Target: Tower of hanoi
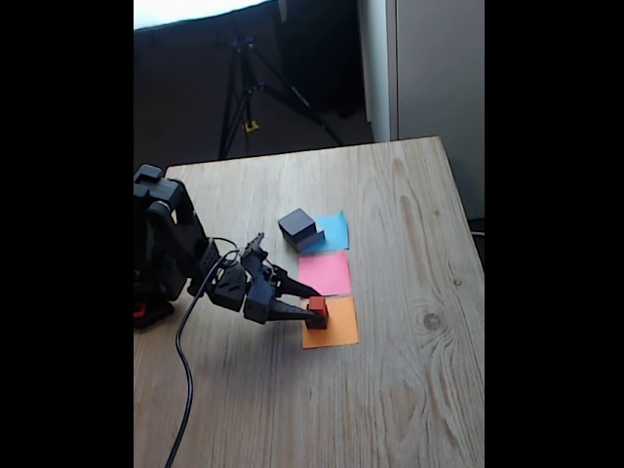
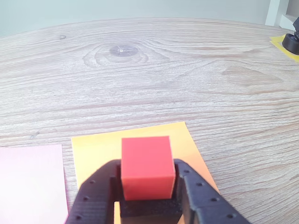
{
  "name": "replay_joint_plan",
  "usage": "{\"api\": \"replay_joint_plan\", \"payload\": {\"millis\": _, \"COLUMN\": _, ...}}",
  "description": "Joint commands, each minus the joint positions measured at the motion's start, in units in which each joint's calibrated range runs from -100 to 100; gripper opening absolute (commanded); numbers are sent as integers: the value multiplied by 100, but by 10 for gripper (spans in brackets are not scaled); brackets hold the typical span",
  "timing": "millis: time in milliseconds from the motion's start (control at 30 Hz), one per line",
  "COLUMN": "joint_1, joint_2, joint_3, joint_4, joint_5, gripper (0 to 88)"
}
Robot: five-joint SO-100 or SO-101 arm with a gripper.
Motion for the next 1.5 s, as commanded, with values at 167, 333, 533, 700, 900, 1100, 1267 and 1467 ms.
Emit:
{"api": "replay_joint_plan", "payload": {"millis": 167, "joint_1": -12, "joint_2": -117, "joint_3": 49, "joint_4": -48, "joint_5": 87, "gripper": 38}}
{"api": "replay_joint_plan", "payload": {"millis": 333, "joint_1": -37, "joint_2": -147, "joint_3": 49, "joint_4": -15, "joint_5": 87, "gripper": 29}}
{"api": "replay_joint_plan", "payload": {"millis": 533, "joint_1": -170, "joint_2": -586, "joint_3": 76, "joint_4": 333, "joint_5": 87, "gripper": 27}}
{"api": "replay_joint_plan", "payload": {"millis": 700, "joint_1": -396, "joint_2": -1472, "joint_3": 122, "joint_4": 1094, "joint_5": -214, "gripper": 23}}
{"api": "replay_joint_plan", "payload": {"millis": 900, "joint_1": -705, "joint_2": -2653, "joint_3": -269, "joint_4": 2729, "joint_5": -331, "gripper": 20}}
{"api": "replay_joint_plan", "payload": {"millis": 1100, "joint_1": -1006, "joint_2": -3796, "joint_3": -1487, "joint_4": 5748, "joint_5": -365, "gripper": 19}}
{"api": "replay_joint_plan", "payload": {"millis": 1267, "joint_1": -1223, "joint_2": -4492, "joint_3": -3424, "joint_4": 9228, "joint_5": -549, "gripper": 18}}
{"api": "replay_joint_plan", "payload": {"millis": 1467, "joint_1": -1549, "joint_2": -4651, "joint_3": -5969, "joint_4": 12239, "joint_5": -766, "gripper": 19}}
